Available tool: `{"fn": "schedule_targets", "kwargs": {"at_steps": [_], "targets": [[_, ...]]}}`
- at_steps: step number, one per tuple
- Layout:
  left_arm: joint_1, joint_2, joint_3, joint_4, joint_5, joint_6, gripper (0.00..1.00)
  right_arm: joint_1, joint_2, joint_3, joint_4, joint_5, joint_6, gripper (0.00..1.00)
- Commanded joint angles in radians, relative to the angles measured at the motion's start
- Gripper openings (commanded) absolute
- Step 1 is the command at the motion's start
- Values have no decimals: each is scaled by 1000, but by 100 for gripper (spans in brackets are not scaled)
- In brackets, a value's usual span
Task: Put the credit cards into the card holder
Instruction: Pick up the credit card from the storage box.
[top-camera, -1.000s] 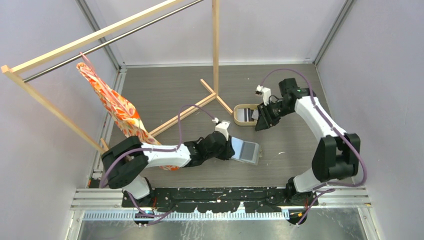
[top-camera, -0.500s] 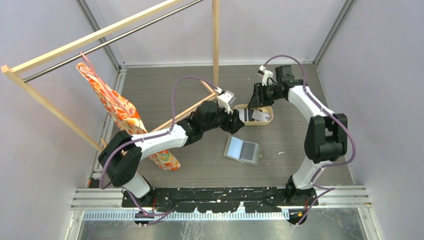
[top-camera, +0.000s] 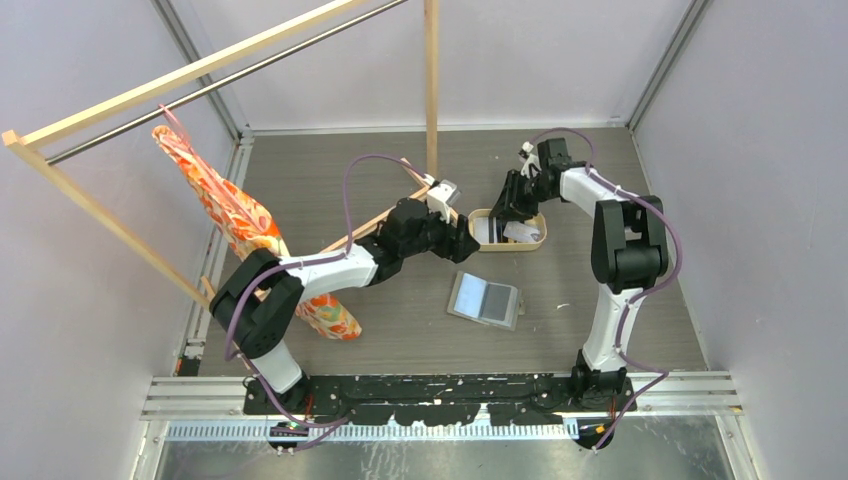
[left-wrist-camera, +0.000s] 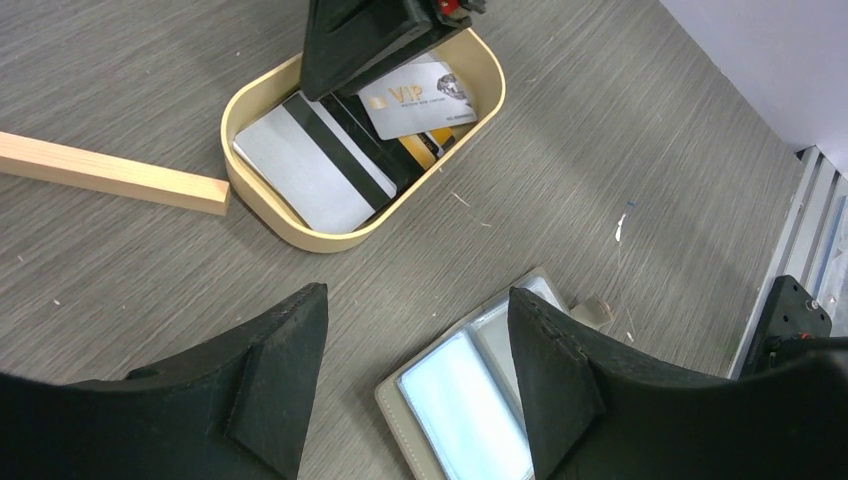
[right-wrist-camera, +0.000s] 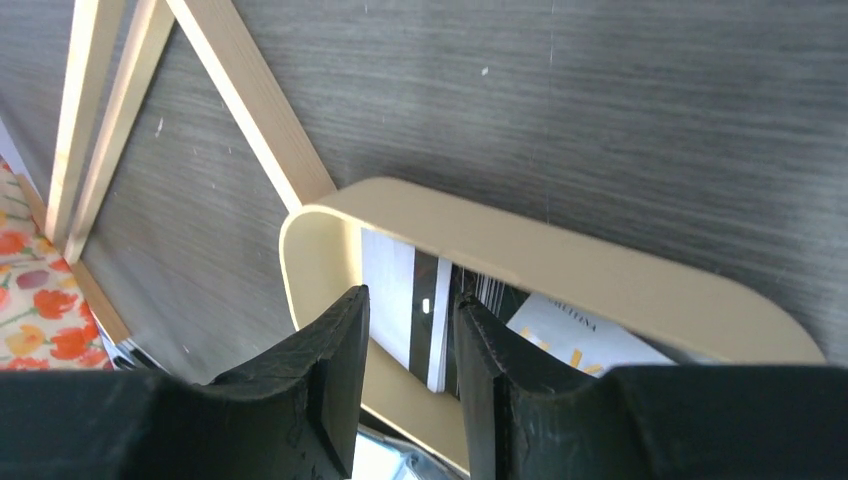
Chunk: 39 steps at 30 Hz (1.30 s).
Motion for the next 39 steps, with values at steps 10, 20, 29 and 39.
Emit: {"fn": "schedule_targets", "kwargs": {"at_steps": [10,20,29,39], "targets": [[-1,10,10,70,-29,-34,68,5,46,51,33,11,62,40],[-1,11,10,70,-32,-38,68,22,59,43,34,-23,79,40],[-1,11,10,70,-32,-40,68,25,49,36,49,-66,98,39],[-1,12,7,71,-35,-41,68,42,-7,19,79,-111,112,38]]}}
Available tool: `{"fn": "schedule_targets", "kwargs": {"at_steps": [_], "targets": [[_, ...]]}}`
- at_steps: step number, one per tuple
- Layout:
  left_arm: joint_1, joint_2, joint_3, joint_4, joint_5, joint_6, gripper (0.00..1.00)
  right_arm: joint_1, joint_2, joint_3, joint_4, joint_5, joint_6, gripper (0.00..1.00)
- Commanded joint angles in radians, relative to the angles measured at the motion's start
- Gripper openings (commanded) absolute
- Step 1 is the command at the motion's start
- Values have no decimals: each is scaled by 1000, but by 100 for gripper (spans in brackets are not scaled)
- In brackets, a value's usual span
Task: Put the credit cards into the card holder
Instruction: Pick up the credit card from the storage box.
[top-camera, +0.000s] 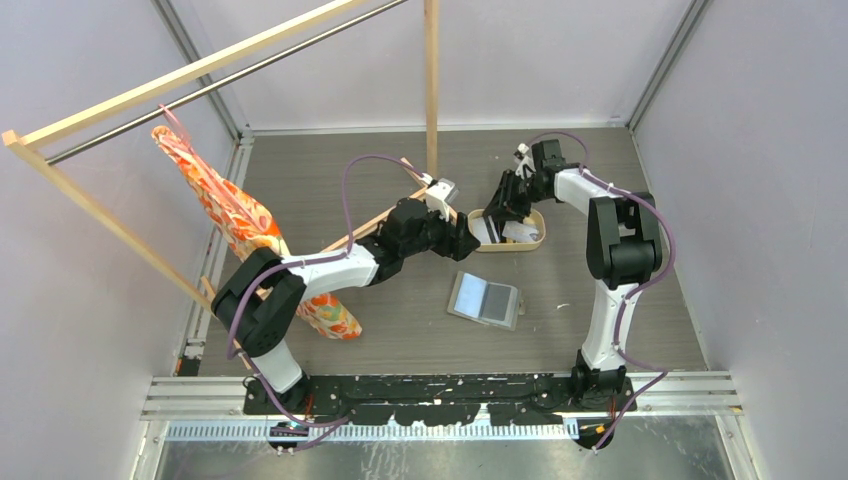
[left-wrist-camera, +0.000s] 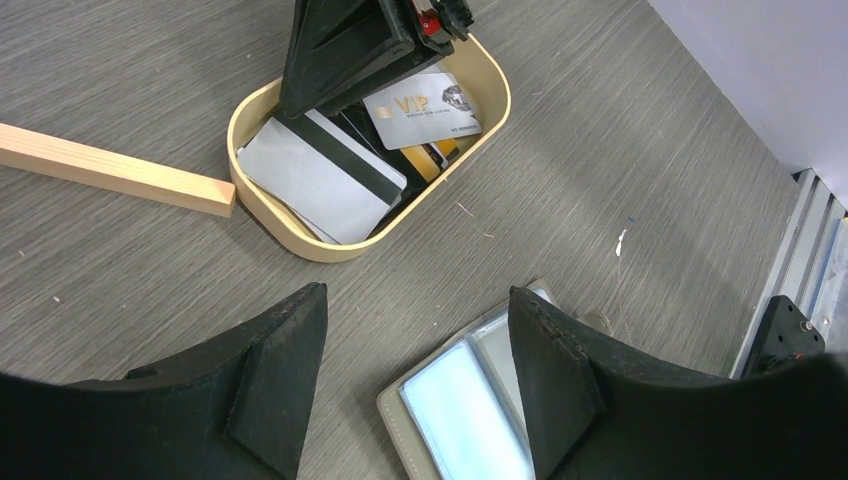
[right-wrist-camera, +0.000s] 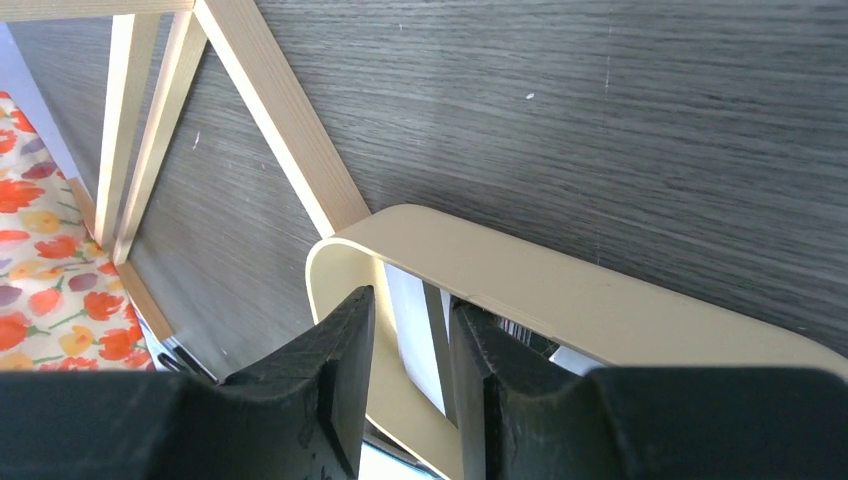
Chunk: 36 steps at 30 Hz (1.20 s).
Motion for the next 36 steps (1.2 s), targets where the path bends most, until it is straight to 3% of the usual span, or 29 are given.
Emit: {"fn": "schedule_targets", "kwargs": {"at_steps": [1,28,36], "targets": [[-1,1,7,44,-15,-7,68,23,-66,-2,25,-63,24,37],[1,23,25,26,-39,-42,68,33,-93,-47,65,-199,33,24],[11,108,98,-56,-85,-153,57,33,-89,-52,63,-215,37,22]]}}
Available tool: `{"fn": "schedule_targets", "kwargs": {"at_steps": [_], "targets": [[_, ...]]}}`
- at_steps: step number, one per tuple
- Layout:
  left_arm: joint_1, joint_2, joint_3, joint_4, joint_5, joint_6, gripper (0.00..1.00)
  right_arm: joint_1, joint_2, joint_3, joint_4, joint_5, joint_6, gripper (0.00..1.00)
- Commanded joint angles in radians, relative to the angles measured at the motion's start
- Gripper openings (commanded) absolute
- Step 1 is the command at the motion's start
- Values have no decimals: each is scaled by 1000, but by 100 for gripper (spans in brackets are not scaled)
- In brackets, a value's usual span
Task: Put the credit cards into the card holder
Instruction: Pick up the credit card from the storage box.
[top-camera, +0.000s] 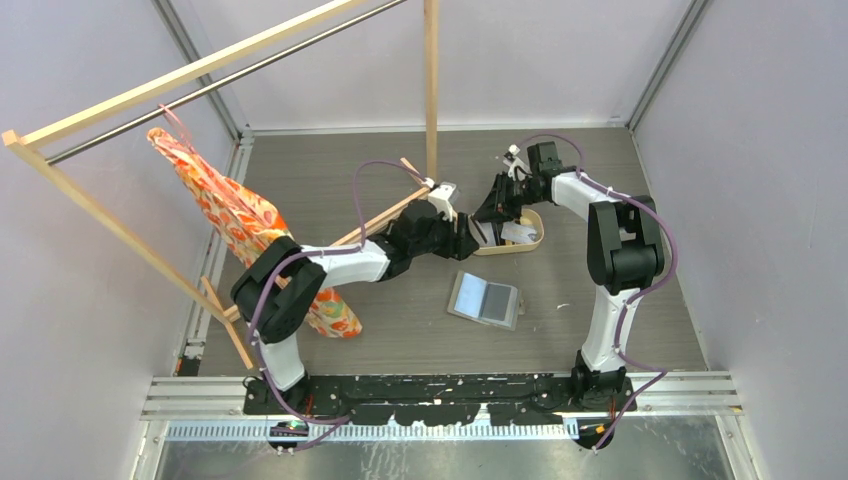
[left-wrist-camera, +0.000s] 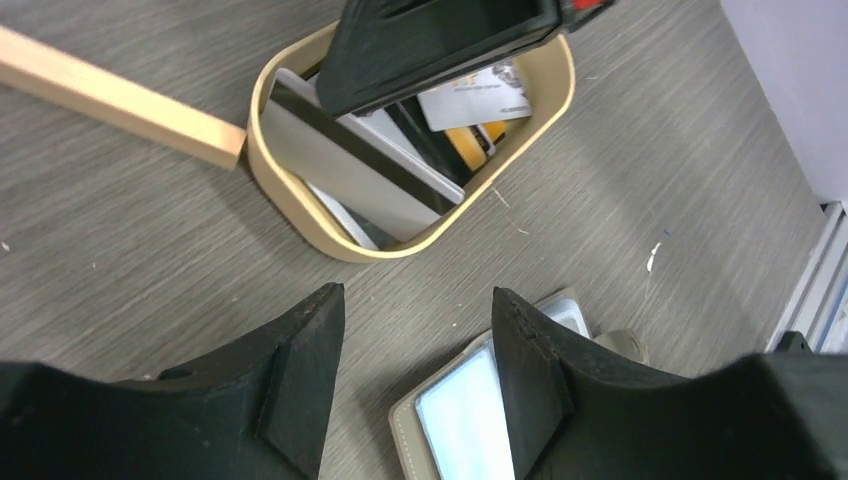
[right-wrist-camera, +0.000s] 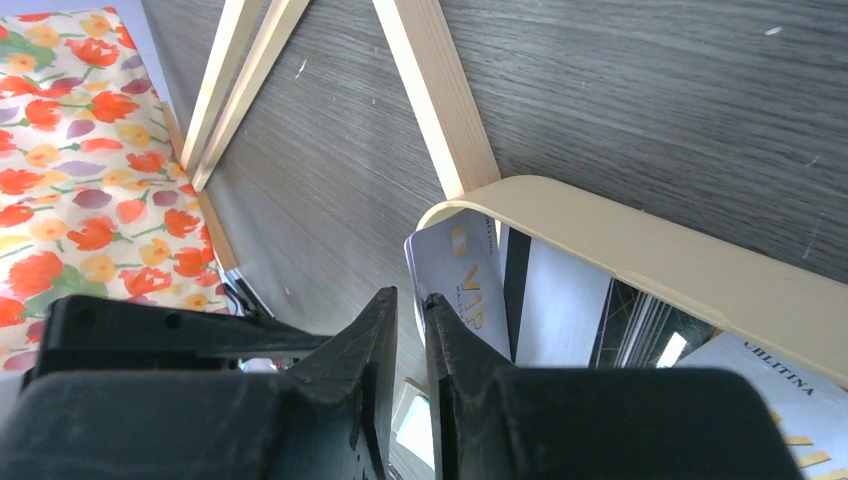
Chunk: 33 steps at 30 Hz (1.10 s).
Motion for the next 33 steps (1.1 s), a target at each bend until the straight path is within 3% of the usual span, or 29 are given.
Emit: {"fn": "schedule_targets", "kwargs": {"at_steps": [1,12,33], "targets": [[9,2,49,-27,-58,-55,57,7,-42,0,20,-37,11,21],[71,24,6,84,40,-162,57,5,-25,7,-16,-87,-20,19],[107,117,86,69,88,-244,56,-14,5,31,-114,-116,-109,16]]}}
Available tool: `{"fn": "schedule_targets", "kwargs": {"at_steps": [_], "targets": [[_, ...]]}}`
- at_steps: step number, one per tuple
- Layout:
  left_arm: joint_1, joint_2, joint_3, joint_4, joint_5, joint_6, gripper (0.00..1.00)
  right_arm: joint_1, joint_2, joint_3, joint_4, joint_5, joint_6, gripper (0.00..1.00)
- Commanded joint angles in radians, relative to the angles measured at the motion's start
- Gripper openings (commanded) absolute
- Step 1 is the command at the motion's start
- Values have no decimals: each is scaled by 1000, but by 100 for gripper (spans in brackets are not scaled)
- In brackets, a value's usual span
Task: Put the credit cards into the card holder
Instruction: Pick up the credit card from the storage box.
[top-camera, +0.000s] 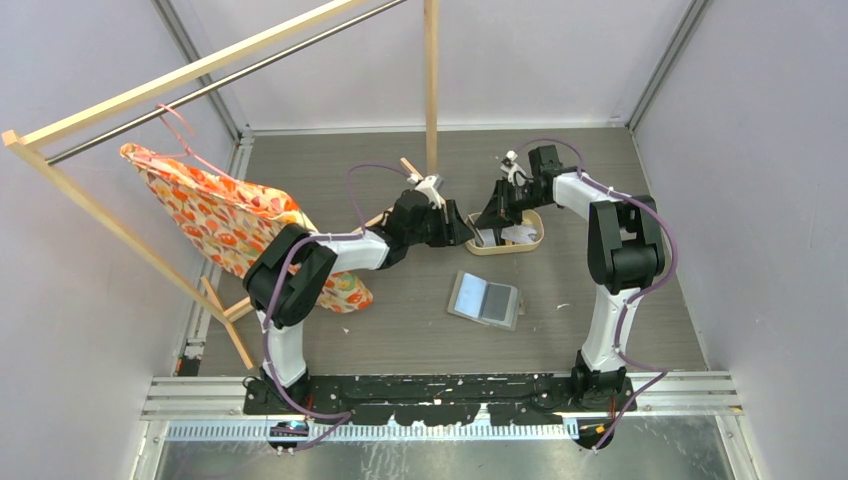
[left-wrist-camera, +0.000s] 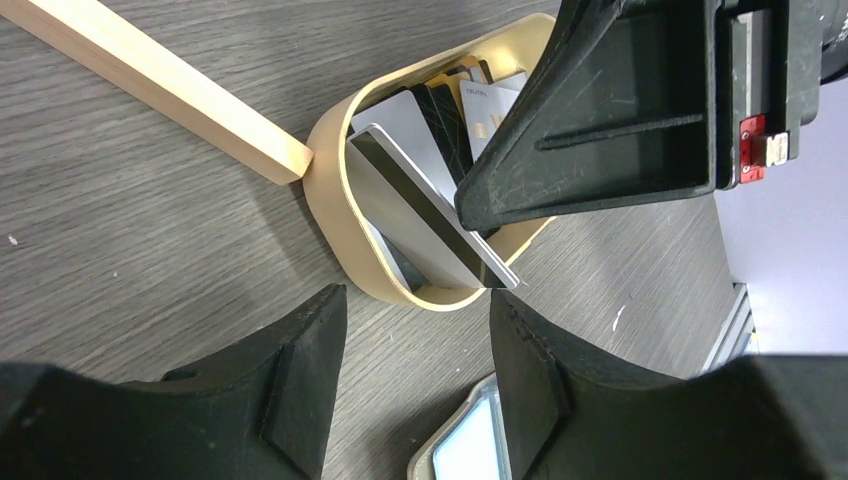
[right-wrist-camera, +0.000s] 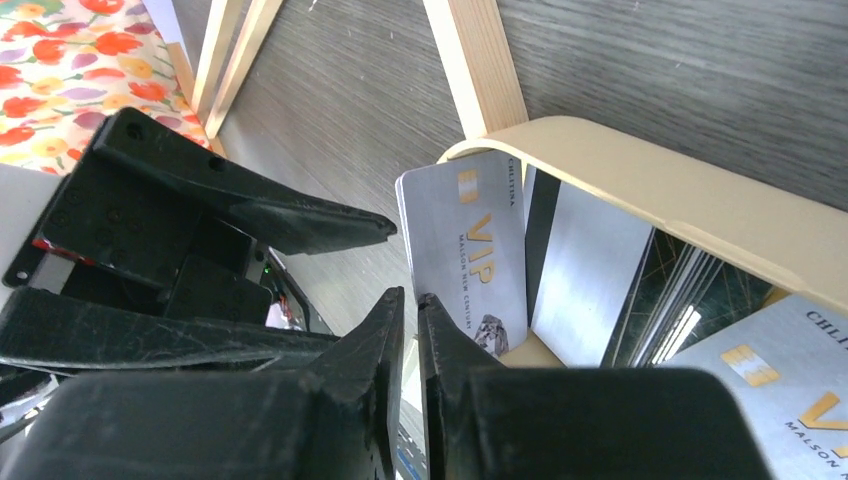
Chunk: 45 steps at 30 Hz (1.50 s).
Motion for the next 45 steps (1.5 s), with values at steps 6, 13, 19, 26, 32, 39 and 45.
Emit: {"fn": "schedule_targets", "kwargs": {"at_steps": [6,13,19,26,32,39,45], "targets": [[26,14,33,60,32,-50,56,-8,12,42,-55,-34,-54,15],[35,22,42,64,31,-70,57,-10,15,42,-60,-48,-57,11],[41,59,77,66,39,-101,60,-13,13,44,-71,-62,-69,11],[49,88,113,43,23,-123,58,-20,18,45,-75,-70,-75,8],[60,101,128,43,13,-142,58,-20,21,45,-78,-72,-77,7],[62,124,151,19,19,-144,58,-21,25,47,-84,-69,-79,6],[65,144,173,2,24,-148,57,-22,27,49,-86,-64,-82,6]]}}
